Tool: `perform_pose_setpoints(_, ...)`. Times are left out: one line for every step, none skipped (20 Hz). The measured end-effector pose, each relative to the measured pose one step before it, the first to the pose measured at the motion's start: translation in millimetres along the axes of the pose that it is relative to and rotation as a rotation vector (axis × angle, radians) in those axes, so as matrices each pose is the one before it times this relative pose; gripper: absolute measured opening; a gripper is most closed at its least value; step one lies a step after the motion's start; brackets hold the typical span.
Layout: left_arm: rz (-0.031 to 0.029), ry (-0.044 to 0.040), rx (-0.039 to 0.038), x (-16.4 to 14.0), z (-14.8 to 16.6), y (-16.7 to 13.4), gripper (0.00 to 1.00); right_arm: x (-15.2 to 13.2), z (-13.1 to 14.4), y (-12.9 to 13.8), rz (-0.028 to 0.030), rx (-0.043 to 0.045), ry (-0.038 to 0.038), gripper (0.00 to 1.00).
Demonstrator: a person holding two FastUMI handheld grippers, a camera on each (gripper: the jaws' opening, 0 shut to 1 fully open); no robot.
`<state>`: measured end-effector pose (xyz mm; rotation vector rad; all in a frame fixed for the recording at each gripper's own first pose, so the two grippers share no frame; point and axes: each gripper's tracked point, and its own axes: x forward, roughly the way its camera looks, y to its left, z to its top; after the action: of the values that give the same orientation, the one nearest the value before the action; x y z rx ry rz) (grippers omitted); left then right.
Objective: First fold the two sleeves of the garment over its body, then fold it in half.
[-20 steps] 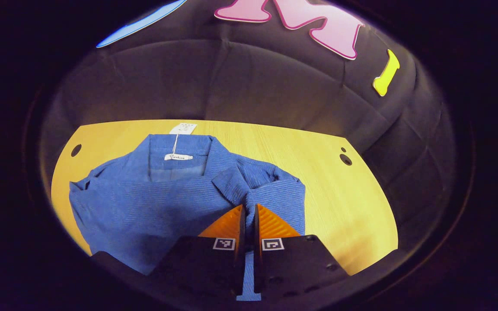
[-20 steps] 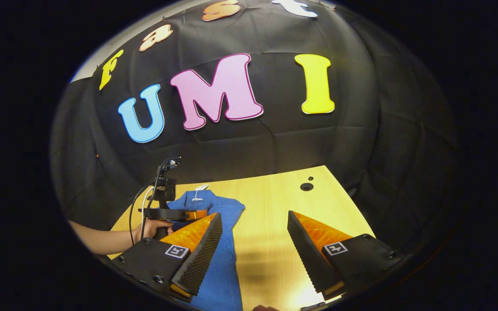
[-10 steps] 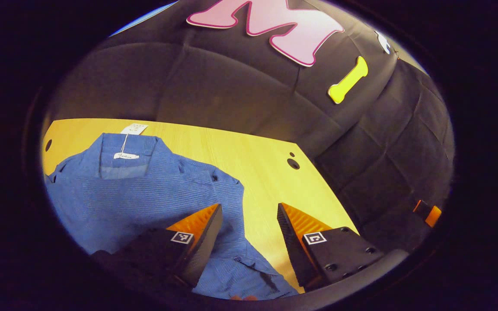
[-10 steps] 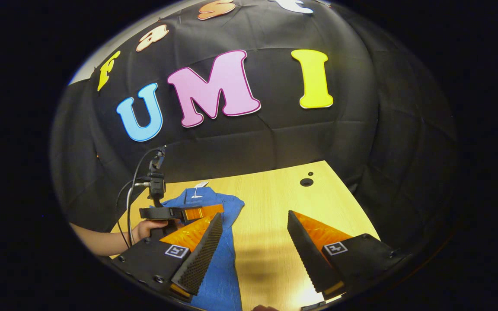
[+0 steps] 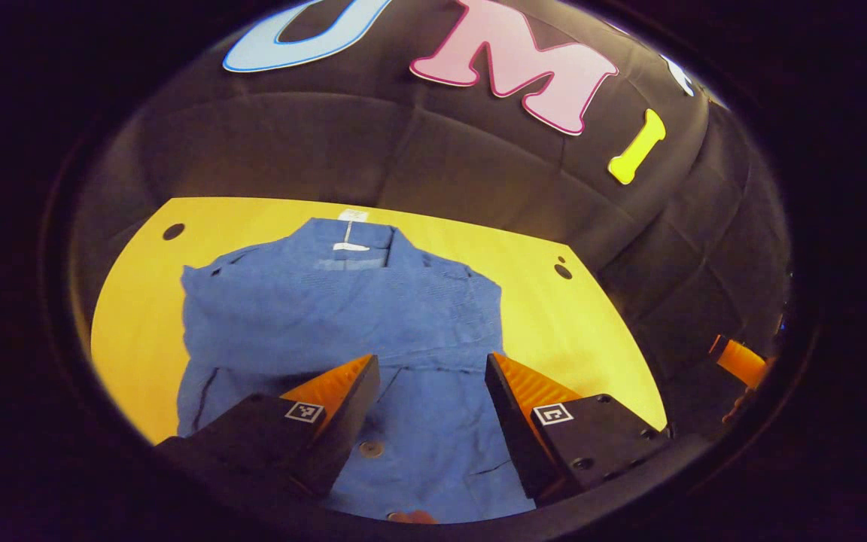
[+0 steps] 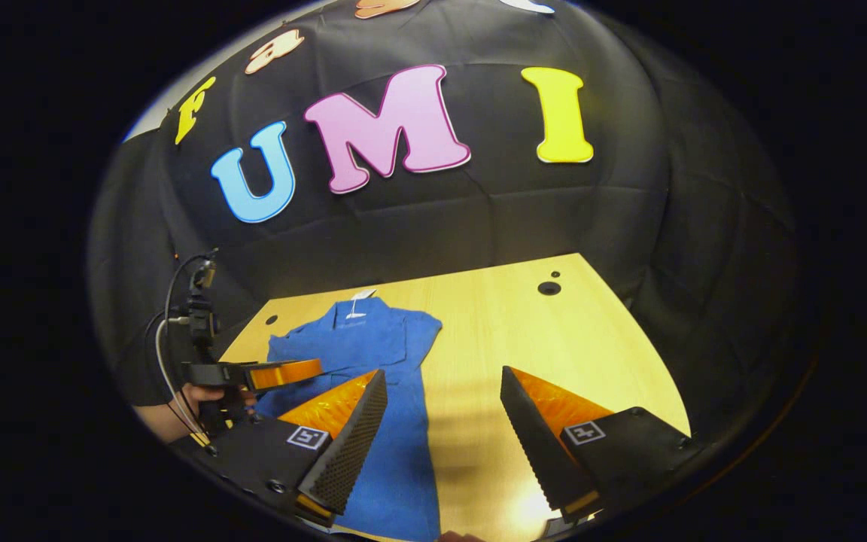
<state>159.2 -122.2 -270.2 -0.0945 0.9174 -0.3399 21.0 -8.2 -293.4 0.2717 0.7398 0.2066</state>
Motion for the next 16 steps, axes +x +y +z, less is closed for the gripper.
perform_pose_setpoints(0.04783,0.01151,-0.00883,-14.7,-15.86,16.48,0.84,-1.16,-7.98,5.63,0.00755,-0.00571,0.01728,0.97)
perform_pose_setpoints(0.04283,0.01315,-0.00756,-15.06,-15.46,14.84,0.85,-1.14,-10.03,6.35,0.00522,-0.00964,0.02103,0.97)
perform_pose_setpoints(0.0371,0.01424,-0.00905,-12.8,-15.27,14.91,0.86,-0.6,-9.64,6.6,0.00798,-0.00893,0.02389,0.97)
perform_pose_setpoints(0.02647,0.01625,-0.0116,-12.14,-15.11,14.2,0.86,-2.94,-12.99,7.56,0.01135,-0.0105,0.02632,0.97)
perform_pose_setpoints(0.01492,0.01845,-0.01667,-12.17,-15.63,10.11,0.86,-0.93,-10.57,6.4,0.00868,-0.00734,0.02675,0.97)
perform_pose_setpoints(0.01188,0.01717,-0.01883,-10.14,-14.02,12.09,0.85,1.53,-14.14,5.87,0.00883,-0.0073,0.02777,0.97)
perform_pose_setpoints(0.01375,0.02407,-0.01637,-8.05,-15.64,11.78,0.85,0.41,-12.89,5.27,0.00558,-0.00519,0.02934,0.97)
perform_pose_setpoints(0.02201,0.03243,-0.01449,-5.38,-14.87,12.44,0.85,2.08,-14.07,5.19,0.00446,-0.0041,0.03583,0.97)
perform_pose_setpoints(0.018,0.02496,-0.01168,-3.35,-13.62,12.41,0.85,1.57,-13.24,3.17,-0.00216,0.00055,0.0356,0.97)
perform_pose_setpoints(0.0149,0.02407,-0.00519,-2.41,-11.97,11.27,0.86,3.21,-16.5,1.36,-0.00251,-0.00102,0.05236,0.97)
perform_pose_setpoints(0.01514,0.03806,-0.0076,-4.13,-13.35,7.47,0.86,3.62,-14.18,3.4,0.00206,0.00855,0.05108,0.97)
perform_pose_setpoints(0.01248,0.03476,-0.00966,0.07,-13.22,10.91,0.85,4.6,-15.59,2.62,0.00434,0.00782,0.0555,0.98)
perform_pose_setpoints(0.00377,0.02769,-0.00877,-0.17,-9.81,8.35,0.86,4.17,-8.41,0.03,-0.00423,0.00781,0.03678,0.98)
perform_pose_setpoints(0.00225,0.0262,-0.00485,1.46,-7.74,6.64,0.85,3.09,-10.72,0.08,-0.01112,-0.00325,0.03942,0.98)
perform_pose_setpoints(0.00623,0.02104,-0.00624,-0.22,-9.82,9.68,0.85,1.55,-10.34,-2.64,-0.01737,-0.00958,0.03495,0.98)
perform_pose_setpoints(0.00867,0.00815,-0.0028,1.08,-4.46,7.52,0.86,3.2,-10.86,-1.17,-0.00998,-0.01219,0.01933,0.98)
